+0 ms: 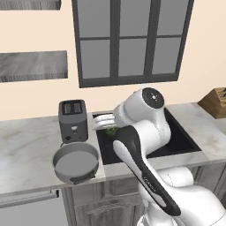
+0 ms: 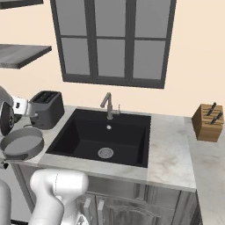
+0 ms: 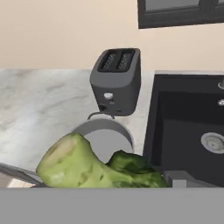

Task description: Dump the broccoli from the pot into the sink. Then turn on the water and wash the broccoli. Then turn off the water and put the broccoli back in the pot.

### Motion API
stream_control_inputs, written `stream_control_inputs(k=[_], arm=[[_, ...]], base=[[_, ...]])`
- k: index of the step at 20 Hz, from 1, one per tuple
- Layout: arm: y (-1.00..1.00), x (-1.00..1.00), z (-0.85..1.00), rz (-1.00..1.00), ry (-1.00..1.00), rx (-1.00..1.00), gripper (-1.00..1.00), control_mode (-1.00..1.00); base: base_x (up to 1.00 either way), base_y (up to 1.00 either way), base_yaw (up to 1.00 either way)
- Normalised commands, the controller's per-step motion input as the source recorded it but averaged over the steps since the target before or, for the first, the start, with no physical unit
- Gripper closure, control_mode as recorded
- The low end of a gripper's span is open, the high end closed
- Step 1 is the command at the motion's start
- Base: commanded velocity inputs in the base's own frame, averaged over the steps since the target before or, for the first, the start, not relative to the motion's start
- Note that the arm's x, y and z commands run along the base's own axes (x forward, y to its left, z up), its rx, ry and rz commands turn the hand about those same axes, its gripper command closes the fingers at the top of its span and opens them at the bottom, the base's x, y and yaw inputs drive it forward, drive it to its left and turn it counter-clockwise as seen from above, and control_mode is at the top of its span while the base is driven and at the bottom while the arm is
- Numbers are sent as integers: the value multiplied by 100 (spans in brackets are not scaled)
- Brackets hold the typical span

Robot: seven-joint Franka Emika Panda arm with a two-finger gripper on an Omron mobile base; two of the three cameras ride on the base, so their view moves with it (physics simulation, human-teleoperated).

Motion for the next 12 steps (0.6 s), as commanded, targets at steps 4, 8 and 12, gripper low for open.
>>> stream_control_inputs(k=[4, 8, 12], arm=[[44, -36, -6, 3, 4, 0, 100, -100], [27, -20, -21, 0, 9, -6, 100, -100], [9, -1, -33, -1, 14, -7, 100, -100]], base=[[0, 0, 0], [0, 0, 0], [0, 0, 0]])
